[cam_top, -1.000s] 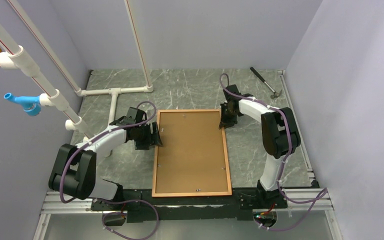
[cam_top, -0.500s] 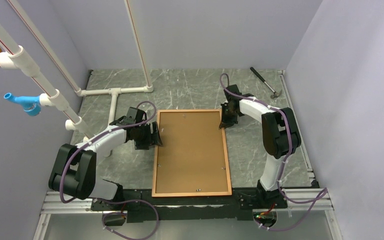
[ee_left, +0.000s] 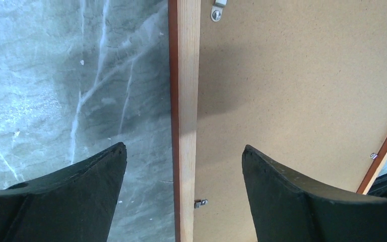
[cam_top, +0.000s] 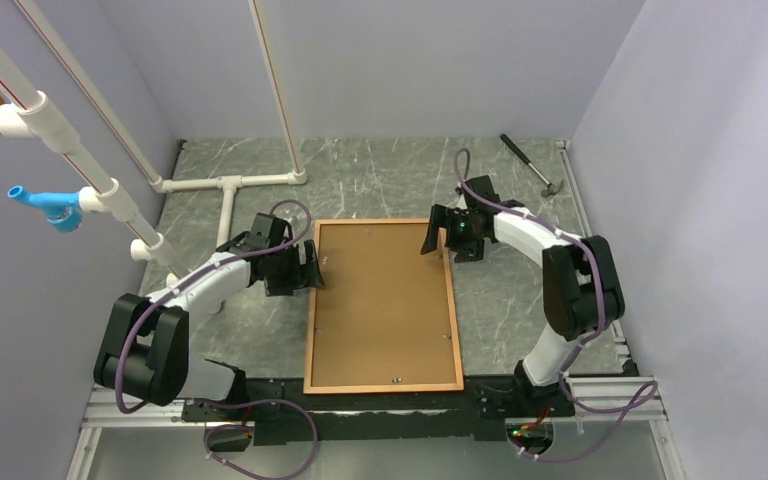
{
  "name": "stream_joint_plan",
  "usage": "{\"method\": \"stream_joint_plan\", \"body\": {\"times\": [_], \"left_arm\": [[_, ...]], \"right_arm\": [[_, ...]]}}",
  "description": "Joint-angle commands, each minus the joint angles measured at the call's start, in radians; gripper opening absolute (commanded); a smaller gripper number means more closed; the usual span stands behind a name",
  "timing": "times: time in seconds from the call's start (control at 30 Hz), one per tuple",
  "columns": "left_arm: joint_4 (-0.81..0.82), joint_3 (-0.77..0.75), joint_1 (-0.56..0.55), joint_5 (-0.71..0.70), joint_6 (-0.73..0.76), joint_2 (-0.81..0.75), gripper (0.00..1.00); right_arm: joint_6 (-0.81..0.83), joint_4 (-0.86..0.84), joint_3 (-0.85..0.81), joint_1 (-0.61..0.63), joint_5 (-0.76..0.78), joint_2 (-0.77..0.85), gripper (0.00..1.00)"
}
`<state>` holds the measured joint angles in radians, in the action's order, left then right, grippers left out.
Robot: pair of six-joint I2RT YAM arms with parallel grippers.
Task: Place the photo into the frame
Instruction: Install the photo frame at the center of the board.
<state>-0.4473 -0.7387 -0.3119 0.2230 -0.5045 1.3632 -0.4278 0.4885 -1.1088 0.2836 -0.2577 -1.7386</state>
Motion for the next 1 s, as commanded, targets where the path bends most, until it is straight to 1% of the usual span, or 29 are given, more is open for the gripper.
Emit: {"method": "stream_joint_plan", "body": {"times": [0.0,0.13,0.27,0.5,0.63,0.83,0.97], "left_arm": [[0.052,-0.017,0.002,-0.017,0.022,-0.018,0.88],[0.097,-0.047,0.002,0.013,0.006,0.020,0.87],[0.119,-0.092,0.001,0.011,-0.001,0.075,0.87],[0.048,-0.268,0.000,-0.071,0.025,0.240,0.84],[0.006,-0.348,0.000,-0.112,0.047,0.328,0.82],[-0.017,-0.416,-0.015,-0.161,0.069,0.418,0.76],[-0.055,-0.455,-0.044,-0.219,0.079,0.456,0.72]], "right_arm": [[-0.049,-0.133,0.082,-0.021,-0.131,0.094,1.00],[-0.053,-0.156,0.127,-0.023,-0.166,0.106,1.00],[-0.047,-0.165,0.163,-0.026,-0.168,0.112,1.00],[-0.034,-0.169,0.185,-0.030,-0.168,0.113,1.00],[-0.030,-0.162,0.187,-0.032,-0.135,0.117,1.00],[-0.002,-0.123,0.169,-0.032,-0.074,0.132,1.00],[0.010,-0.111,0.161,-0.032,-0.067,0.132,1.00]]}}
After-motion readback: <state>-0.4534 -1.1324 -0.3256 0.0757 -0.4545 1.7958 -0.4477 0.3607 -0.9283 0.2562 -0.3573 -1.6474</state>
